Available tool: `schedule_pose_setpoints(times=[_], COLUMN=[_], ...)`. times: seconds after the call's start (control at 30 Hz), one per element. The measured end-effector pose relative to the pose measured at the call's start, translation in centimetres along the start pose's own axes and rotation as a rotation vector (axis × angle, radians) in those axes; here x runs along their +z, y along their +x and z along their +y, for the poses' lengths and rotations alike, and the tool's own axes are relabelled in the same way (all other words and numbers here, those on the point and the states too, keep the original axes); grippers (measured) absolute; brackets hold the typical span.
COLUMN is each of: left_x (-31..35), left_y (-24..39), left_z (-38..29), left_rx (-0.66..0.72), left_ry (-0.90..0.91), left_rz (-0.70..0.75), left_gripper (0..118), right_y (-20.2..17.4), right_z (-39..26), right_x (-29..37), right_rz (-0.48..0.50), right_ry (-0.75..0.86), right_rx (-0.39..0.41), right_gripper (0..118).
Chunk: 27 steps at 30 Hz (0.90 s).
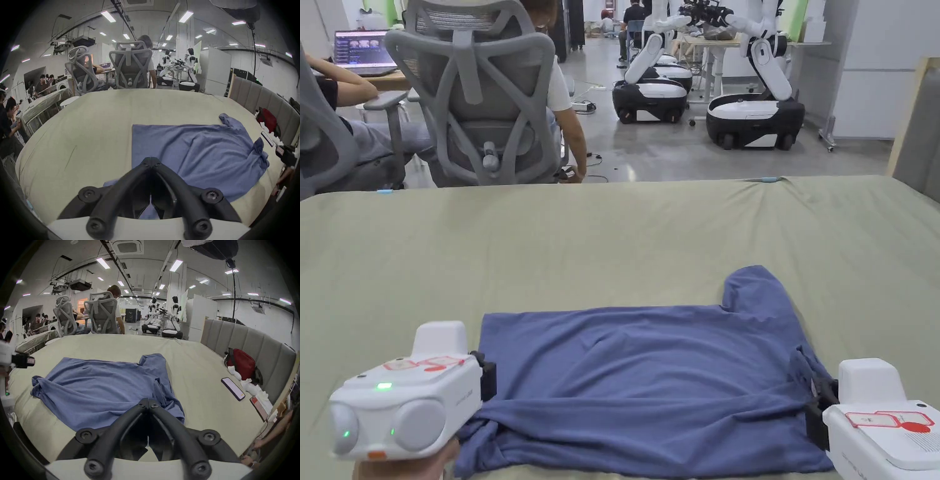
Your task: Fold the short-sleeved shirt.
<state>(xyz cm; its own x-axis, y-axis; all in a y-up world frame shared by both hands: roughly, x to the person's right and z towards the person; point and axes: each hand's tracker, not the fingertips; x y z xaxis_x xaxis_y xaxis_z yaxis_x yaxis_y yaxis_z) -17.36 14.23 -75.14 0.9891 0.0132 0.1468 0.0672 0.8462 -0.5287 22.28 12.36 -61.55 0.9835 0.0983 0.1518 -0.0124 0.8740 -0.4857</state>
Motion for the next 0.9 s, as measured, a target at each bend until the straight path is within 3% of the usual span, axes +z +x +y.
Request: schedule_pose_setpoints(times=[0.03, 0.1, 0.17, 0.2, 0.37, 0.5, 0.63, 0.7, 0.73, 0.77, 0.83, 0.9], left_x=[-1.7, -4.9, -8.6, -10.2, -17.1, -20.5, -22.1, -21.3, -20.8, -20.2, -19.7, -18.8], left_y=[-0.2, -0.5, -0.5, -0.6, -0.9, -1.0, -0.8, -0.7, -0.5, -0.1, -0.1, 0.2], left_z=[1.1, 3.1, 5.2, 5.9, 8.3, 7.8, 6.4, 6.4, 6.6, 6.6, 6.8, 7.0], left_rx=[-0.002, -0.004, -0.056, -0.062, -0.054, -0.008, -0.004, 0.039, 0.044, 0.035, 0.024, 0.026], left_ry=[-0.023, -0.071, -0.123, -0.121, -0.240, -0.328, -0.390, -0.360, -0.348, -0.331, -0.303, -0.291], left_rz=[-0.002, 0.018, 0.035, 0.042, 0.065, 0.041, 0.065, 0.072, 0.073, 0.080, 0.072, 0.070], left_gripper=[8, 59, 98, 100, 95, 80, 74, 46, 46, 38, 1, 1], right_y=[-0.1, -0.4, -0.7, -0.8, -1.3, -1.9, -2.0, -2.1, -2.1, -2.1, -2.0, -1.7], right_z=[0.2, 0.5, 0.5, 0.5, 0.1, 0.2, 0.0, 0.0, -0.2, -0.2, 0.0, 0.7], right_x=[0.1, 0.2, -0.1, -0.2, -1.5, -1.9, -2.1, -2.2, -2.3, -2.4, -2.5, -2.7], right_rz=[0.011, 0.023, 0.040, 0.051, 0.083, 0.101, 0.101, 0.099, 0.100, 0.100, 0.107, 0.113], right_ry=[0.002, 0.006, 0.002, -0.002, -0.028, -0.049, -0.062, -0.067, -0.070, -0.073, -0.073, -0.067], right_rx=[-0.001, 0.004, 0.009, 0.008, 0.017, 0.021, 0.033, 0.036, 0.037, 0.036, 0.035, 0.032], right_gripper=[0, 0, 0, 0, 0, 0, 0, 0, 0, 0, 0, 0])
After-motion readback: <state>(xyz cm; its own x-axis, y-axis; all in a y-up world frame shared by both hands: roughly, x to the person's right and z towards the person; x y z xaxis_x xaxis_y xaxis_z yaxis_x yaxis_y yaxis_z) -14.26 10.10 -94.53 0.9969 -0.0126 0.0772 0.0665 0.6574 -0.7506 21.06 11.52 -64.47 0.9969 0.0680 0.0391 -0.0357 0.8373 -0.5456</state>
